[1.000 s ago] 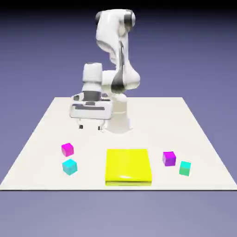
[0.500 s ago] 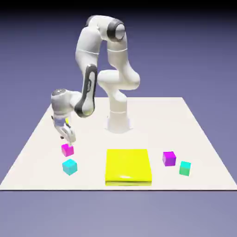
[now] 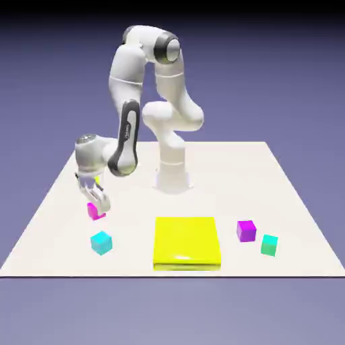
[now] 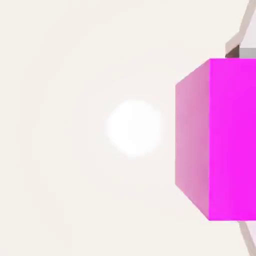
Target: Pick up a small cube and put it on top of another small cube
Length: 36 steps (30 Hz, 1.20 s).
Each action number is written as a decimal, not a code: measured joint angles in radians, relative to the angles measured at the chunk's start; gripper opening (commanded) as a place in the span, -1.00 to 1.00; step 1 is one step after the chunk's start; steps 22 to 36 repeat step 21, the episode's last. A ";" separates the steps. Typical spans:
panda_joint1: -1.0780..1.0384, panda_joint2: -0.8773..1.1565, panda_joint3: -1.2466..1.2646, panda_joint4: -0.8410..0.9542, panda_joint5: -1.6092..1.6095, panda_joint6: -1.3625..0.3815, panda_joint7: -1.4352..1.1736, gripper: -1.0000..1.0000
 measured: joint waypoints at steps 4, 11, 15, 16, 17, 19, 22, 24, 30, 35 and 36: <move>0.050 -0.031 -0.033 0.026 -0.063 -0.055 0.009 -1.00; 0.140 0.015 0.088 0.280 -0.112 -0.260 -0.219 -1.00; 0.113 0.090 0.138 0.299 -0.056 -0.209 -0.276 -1.00; 0.097 0.126 0.160 0.300 -0.027 -0.177 -0.296 -1.00; 0.080 0.162 0.181 0.302 0.002 -0.145 -0.317 -1.00; 0.064 0.199 0.203 0.303 0.032 -0.112 -0.338 1.00; 0.064 0.199 0.202 0.303 0.032 -0.112 -0.338 1.00; 0.064 0.199 0.202 0.303 0.032 -0.112 -0.338 1.00; 0.064 0.199 0.202 0.303 0.032 -0.112 -0.338 1.00; 0.064 0.199 0.202 0.303 0.032 -0.112 -0.338 1.00; 0.064 0.199 0.202 0.303 0.032 -0.112 -0.338 1.00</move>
